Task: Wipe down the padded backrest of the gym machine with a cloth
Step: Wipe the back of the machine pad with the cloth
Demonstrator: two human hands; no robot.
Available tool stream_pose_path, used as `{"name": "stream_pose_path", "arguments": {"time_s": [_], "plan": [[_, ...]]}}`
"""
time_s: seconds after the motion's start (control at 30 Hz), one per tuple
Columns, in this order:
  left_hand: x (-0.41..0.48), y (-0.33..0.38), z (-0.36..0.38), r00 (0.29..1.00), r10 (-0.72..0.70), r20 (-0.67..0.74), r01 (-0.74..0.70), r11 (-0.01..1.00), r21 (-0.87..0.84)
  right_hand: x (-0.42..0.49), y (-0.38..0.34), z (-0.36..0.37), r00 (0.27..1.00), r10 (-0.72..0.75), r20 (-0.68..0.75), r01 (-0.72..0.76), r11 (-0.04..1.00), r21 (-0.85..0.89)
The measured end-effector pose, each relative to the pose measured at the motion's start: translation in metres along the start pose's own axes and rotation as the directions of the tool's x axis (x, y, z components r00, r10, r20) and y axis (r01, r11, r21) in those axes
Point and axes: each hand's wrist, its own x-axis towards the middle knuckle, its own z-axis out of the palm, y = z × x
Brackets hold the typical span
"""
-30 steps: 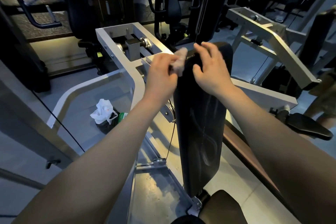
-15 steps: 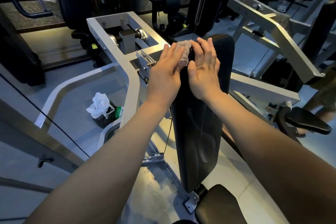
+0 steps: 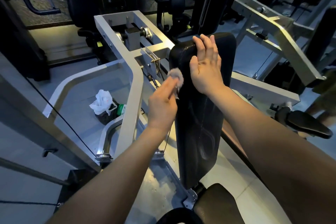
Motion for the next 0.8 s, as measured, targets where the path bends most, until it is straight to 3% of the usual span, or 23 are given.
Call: {"name": "stream_pose_path", "arguments": {"time_s": [0.1, 0.27, 0.33, 0.43, 0.67, 0.8], "plan": [[0.04, 0.022, -0.013, 0.994, 0.06, -0.091, -0.055, 0.997, 0.056, -0.001, -0.004, -0.007, 0.999, 0.013, 0.039, -0.013, 1.0, -0.001], [0.07, 0.024, -0.009, 0.99, 0.115, 0.082, -0.127, 0.979, 0.162, -0.005, -0.002, -0.018, 0.993, 0.015, 0.114, -0.012, 1.0, -0.029], [0.063, 0.016, -0.008, 0.99, 0.11, 0.089, -0.121, 0.985, 0.127, -0.008, 0.002, -0.02, 0.989, 0.006, 0.15, -0.001, 0.999, -0.034], [0.041, 0.005, -0.008, 0.997, 0.026, 0.072, -0.031, 0.997, 0.071, -0.009, 0.004, -0.02, 0.985, -0.002, 0.174, 0.006, 1.0, -0.024], [-0.007, -0.013, -0.004, 0.913, -0.273, 0.302, 0.306, 0.949, -0.068, -0.011, 0.003, -0.018, 0.985, -0.002, 0.174, 0.003, 1.0, -0.006], [0.027, 0.001, -0.015, 0.971, -0.222, 0.091, 0.229, 0.971, -0.073, -0.01, 0.009, -0.022, 0.979, -0.032, 0.201, 0.038, 0.999, -0.028]]}}
